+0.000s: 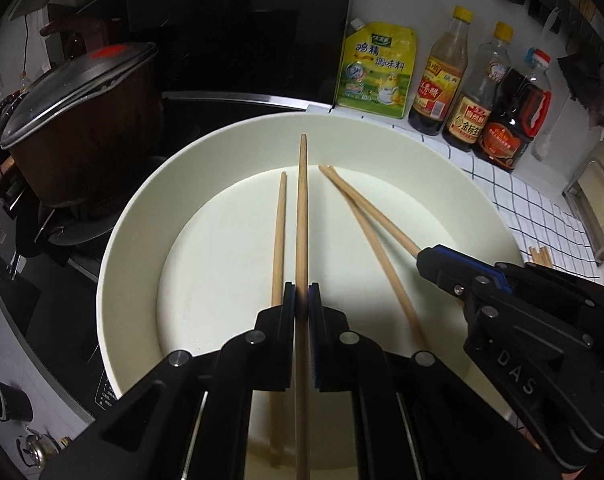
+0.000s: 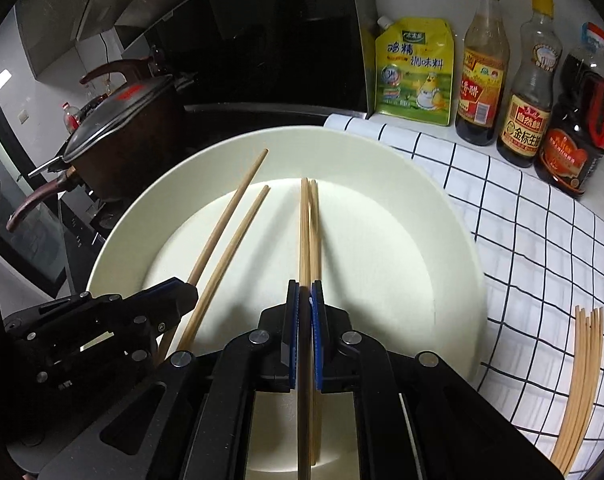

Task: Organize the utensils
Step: 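Lower both held chopsticks into the white basin and open both tools, then withdraw both open tools from the basin toward the remaining chopsticks, then close the right tool on one wooden chopstick while the left tool grasps another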

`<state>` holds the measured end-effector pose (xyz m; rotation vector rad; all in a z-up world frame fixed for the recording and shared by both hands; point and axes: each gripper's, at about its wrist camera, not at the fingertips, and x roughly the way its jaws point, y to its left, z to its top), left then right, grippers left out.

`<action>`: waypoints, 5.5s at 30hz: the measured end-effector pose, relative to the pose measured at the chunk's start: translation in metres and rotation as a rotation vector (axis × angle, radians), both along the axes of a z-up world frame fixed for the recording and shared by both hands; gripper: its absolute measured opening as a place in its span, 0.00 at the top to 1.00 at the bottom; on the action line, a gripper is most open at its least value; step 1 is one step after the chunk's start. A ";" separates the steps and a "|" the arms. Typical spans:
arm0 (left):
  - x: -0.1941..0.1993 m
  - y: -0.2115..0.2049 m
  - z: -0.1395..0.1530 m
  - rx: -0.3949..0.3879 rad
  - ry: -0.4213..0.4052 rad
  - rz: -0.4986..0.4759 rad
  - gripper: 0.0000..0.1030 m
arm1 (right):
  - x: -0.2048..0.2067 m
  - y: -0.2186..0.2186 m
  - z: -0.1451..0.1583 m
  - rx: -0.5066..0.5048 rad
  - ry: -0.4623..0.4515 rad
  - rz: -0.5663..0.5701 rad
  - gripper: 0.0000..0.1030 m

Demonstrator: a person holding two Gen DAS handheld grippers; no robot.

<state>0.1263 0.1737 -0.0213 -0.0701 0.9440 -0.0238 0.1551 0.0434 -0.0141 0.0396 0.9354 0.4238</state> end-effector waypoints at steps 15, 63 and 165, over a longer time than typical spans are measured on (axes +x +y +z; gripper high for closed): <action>-0.001 0.016 -0.005 0.013 -0.011 0.070 0.60 | -0.012 -0.010 0.006 0.003 -0.023 -0.034 0.87; -0.095 -0.050 0.039 0.017 -0.112 -0.037 0.34 | -0.138 -0.113 0.038 0.006 -0.114 -0.191 0.71; -0.037 -0.283 -0.065 0.010 0.070 -0.208 0.15 | -0.096 -0.329 -0.075 -0.174 0.064 -0.460 0.54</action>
